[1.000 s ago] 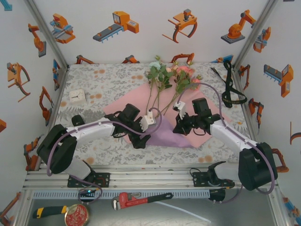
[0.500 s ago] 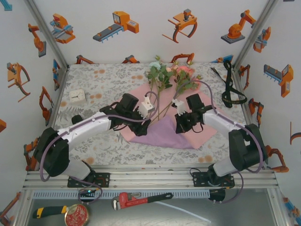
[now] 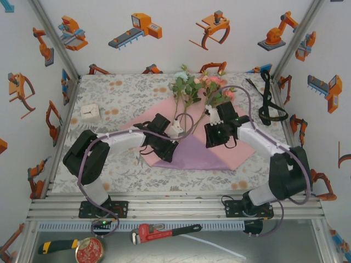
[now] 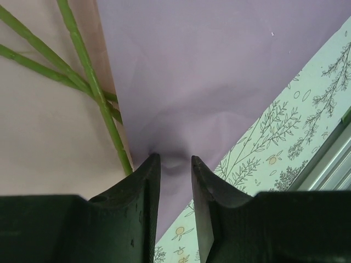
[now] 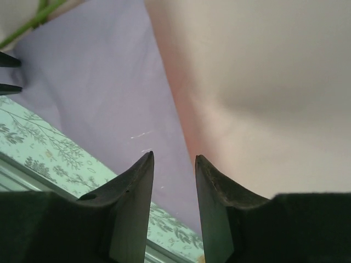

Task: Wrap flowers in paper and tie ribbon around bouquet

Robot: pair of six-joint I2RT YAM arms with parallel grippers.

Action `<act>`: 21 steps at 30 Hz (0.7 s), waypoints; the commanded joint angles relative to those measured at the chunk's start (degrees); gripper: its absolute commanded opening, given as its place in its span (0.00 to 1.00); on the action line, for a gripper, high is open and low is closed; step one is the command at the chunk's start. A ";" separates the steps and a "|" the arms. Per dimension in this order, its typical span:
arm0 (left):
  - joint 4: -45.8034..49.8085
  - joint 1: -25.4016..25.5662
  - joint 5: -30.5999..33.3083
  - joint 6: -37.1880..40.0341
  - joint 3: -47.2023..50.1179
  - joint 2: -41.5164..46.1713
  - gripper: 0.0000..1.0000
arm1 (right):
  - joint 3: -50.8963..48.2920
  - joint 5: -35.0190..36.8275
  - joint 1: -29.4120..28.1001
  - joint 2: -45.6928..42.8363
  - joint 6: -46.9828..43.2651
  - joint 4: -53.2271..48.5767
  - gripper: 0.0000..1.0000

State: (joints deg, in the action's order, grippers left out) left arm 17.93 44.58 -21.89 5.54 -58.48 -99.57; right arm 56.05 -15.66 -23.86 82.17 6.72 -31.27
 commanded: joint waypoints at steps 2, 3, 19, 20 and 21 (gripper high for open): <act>-2.09 -0.18 0.00 -1.69 -0.47 0.78 0.34 | 1.21 3.18 -9.30 -4.10 10.42 2.28 0.37; -1.87 -0.26 0.17 -1.76 -0.73 0.87 0.35 | 1.08 2.57 -10.74 -3.43 11.64 4.85 0.37; 3.23 -21.98 14.55 -29.64 0.51 13.88 0.39 | 4.44 6.35 -13.76 16.69 12.71 18.95 0.35; 4.47 -24.45 16.19 -31.90 -0.35 12.60 0.40 | 4.47 6.20 -13.76 16.94 13.04 19.07 0.35; 6.57 -27.03 17.94 -34.94 -1.73 10.94 0.40 | 4.43 6.05 -13.76 17.06 13.19 19.15 0.35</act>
State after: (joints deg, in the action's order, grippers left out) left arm 18.37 22.70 -11.38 -17.04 -58.35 -85.58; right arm 58.63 -10.87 -37.65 99.00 18.72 -14.48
